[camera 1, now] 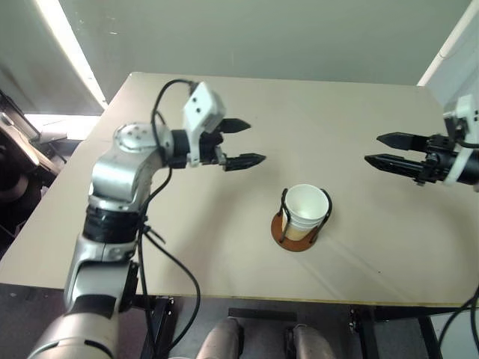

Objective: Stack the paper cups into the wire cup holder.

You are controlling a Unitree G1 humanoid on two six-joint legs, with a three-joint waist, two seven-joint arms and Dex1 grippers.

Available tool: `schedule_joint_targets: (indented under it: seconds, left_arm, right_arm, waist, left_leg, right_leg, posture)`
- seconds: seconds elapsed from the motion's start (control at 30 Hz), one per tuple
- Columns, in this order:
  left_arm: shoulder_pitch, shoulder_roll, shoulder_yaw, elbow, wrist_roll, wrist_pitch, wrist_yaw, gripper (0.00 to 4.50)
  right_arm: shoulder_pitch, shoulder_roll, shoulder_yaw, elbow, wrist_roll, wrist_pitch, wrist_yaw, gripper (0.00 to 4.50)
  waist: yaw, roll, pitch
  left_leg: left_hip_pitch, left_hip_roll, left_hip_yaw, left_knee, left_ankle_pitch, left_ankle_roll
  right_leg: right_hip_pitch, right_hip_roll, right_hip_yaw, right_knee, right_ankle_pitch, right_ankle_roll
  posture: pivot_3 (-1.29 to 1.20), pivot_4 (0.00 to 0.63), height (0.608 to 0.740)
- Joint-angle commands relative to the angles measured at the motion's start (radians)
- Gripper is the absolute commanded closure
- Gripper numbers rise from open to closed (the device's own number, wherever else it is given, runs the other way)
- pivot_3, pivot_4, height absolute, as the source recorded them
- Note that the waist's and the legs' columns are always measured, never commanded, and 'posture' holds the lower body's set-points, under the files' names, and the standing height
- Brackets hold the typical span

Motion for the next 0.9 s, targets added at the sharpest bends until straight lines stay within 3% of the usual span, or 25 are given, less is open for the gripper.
schedule_joint_targets:
  seconds: [0.03,0.07,0.4,0.9]
  left_arm:
    - [0.036,0.012,0.074,-0.075,-0.024,0.024,0.092,0.06]
    - [0.046,0.003,0.084,-0.078,-0.025,0.029,0.124,0.06]
    - [0.089,-0.017,0.125,-0.068,-0.027,0.022,0.211,0.06]
    - [0.193,-0.031,0.155,-0.105,-0.033,0.012,0.224,0.06]
  right_arm:
    - [-0.039,0.050,-0.022,0.053,-0.038,-0.063,-0.069,0.71]
    - [-0.049,0.069,-0.016,0.076,-0.048,-0.068,-0.083,0.71]
    - [-0.070,0.142,0.023,0.200,-0.188,-0.228,-0.210,0.71]
    - [-0.072,0.178,0.022,0.185,-0.177,-0.203,-0.249,0.71]
  waist:
    - [0.001,0.000,0.000]
    - [0.003,0.000,0.000]
    - [0.006,0.000,0.000]
    - [0.005,0.000,0.000]
  left_leg:
    - [0.000,0.000,0.000,0.000,0.000,0.000]
    - [0.000,0.000,0.000,0.000,0.000,0.000]
    - [0.000,0.000,0.000,-0.001,0.000,0.000]
    - [0.000,0.000,0.000,-0.001,0.000,0.000]
  right_leg:
    - [0.000,0.000,0.000,0.000,0.000,0.000]
    - [0.000,0.000,0.000,0.000,0.000,0.000]
    - [0.000,0.000,0.000,0.000,0.000,0.000]
    - [0.001,0.000,0.000,0.000,0.000,0.000]
  posture:
    - [0.00,0.150,0.740]
    - [0.00,0.000,0.740]
    - [0.00,0.000,0.740]
    - [0.00,0.000,0.740]
